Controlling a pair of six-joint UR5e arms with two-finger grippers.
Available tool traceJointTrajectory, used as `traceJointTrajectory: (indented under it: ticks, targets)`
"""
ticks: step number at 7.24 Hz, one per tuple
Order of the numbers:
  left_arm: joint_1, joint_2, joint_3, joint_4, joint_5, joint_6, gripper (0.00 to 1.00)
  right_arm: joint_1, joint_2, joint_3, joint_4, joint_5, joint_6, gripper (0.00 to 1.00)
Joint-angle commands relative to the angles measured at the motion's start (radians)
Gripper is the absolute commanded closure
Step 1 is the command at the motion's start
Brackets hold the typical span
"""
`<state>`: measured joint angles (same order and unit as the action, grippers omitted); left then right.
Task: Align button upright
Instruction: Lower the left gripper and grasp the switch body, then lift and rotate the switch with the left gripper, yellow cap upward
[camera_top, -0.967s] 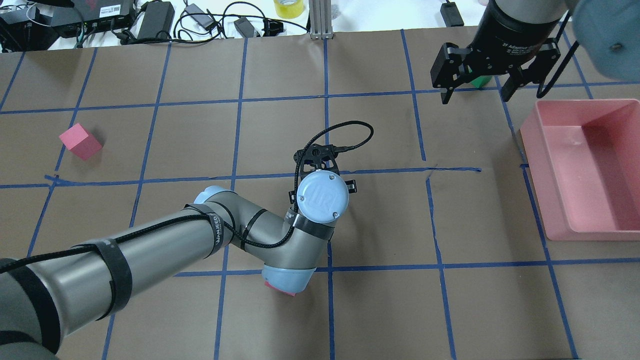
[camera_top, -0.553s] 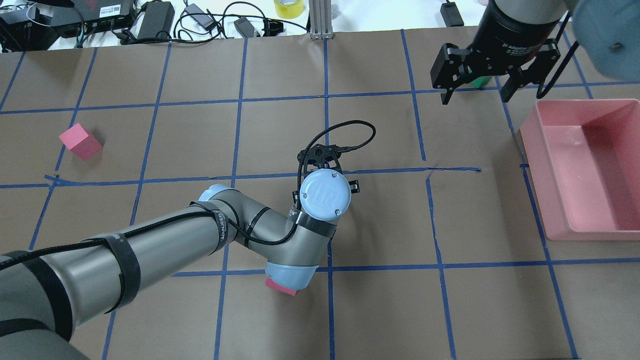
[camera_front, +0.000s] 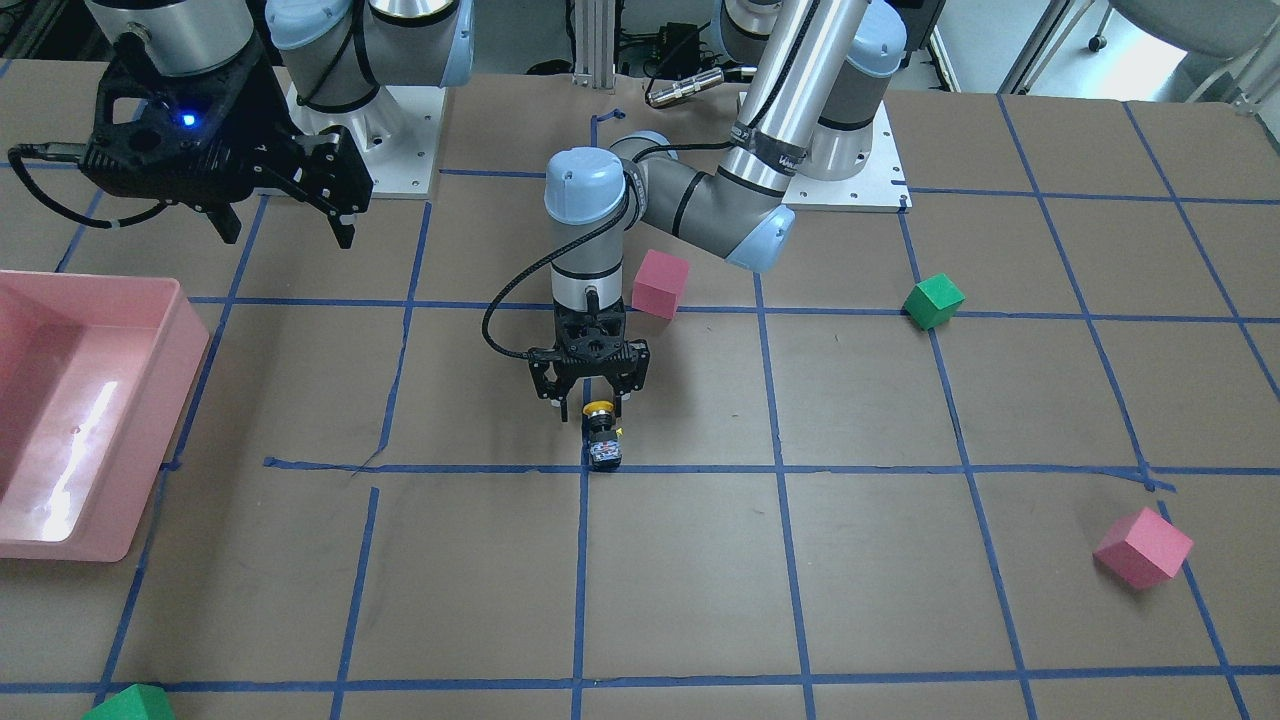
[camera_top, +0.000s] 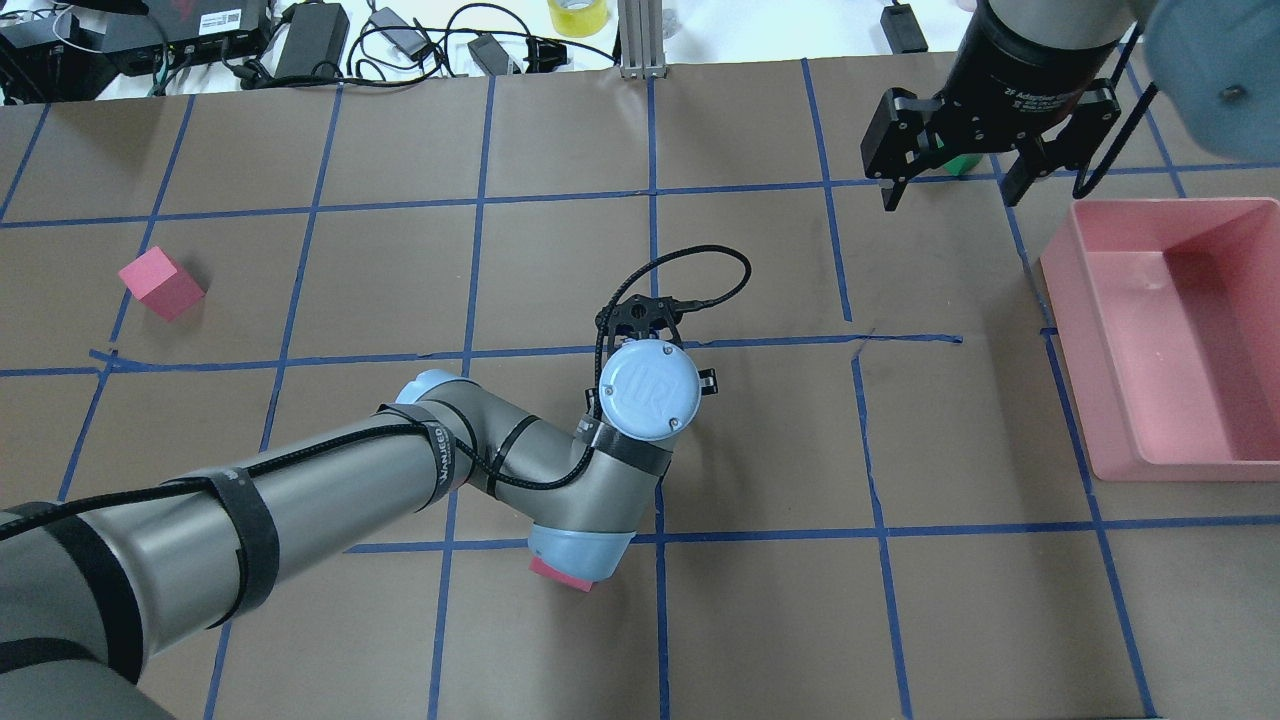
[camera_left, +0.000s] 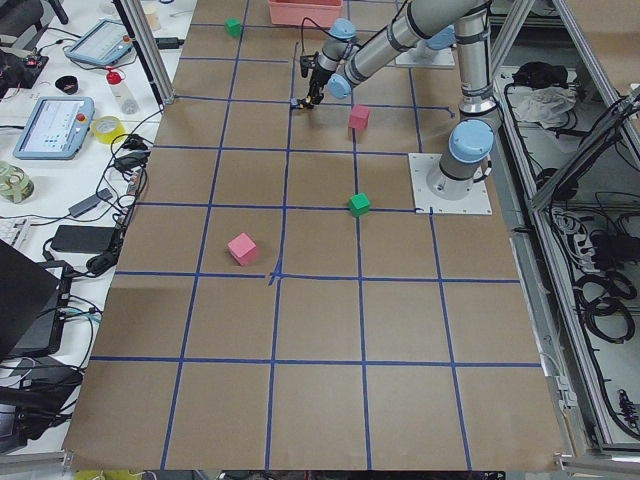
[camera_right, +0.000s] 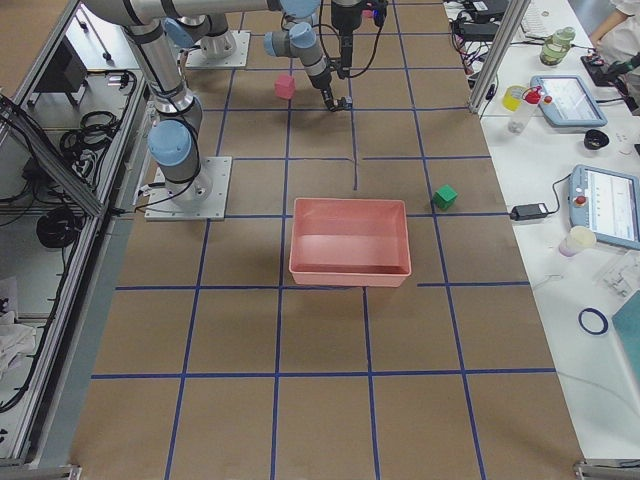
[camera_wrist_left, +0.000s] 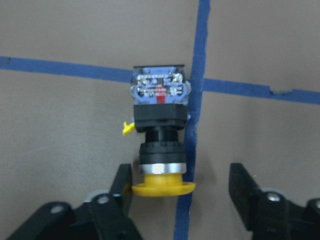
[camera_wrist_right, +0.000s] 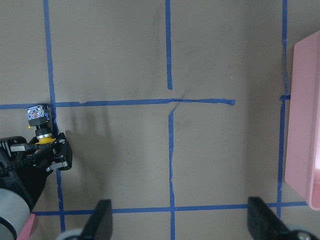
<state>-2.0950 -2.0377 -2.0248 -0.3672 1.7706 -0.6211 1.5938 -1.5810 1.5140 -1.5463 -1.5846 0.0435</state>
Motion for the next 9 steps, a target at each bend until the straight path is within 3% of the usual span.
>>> traceJointTrajectory:
  ticks: [1,3,4,6,9]
  targets:
    - [0.012,0.028,0.046,-0.1,-0.002,0.004,1.0,0.0,-0.001,0.0,0.0,0.0,-0.001,0.05]
    - [0.029,0.036,0.179,-0.333,-0.017,-0.031,1.0,0.0,-0.001,0.0,0.002,0.0,-0.002,0.05]
    - [0.053,0.059,0.222,-0.426,-0.09,-0.122,1.0,0.0,-0.001,0.0,0.003,-0.002,-0.004,0.05]
    - [0.174,0.106,0.226,-0.557,-0.312,-0.222,1.0,0.0,-0.001,0.0,0.005,-0.002,-0.004,0.05]
    - [0.272,0.102,0.212,-0.578,-0.607,-0.56,1.0,0.0,-0.001,0.0,0.006,-0.002,-0.002,0.03]
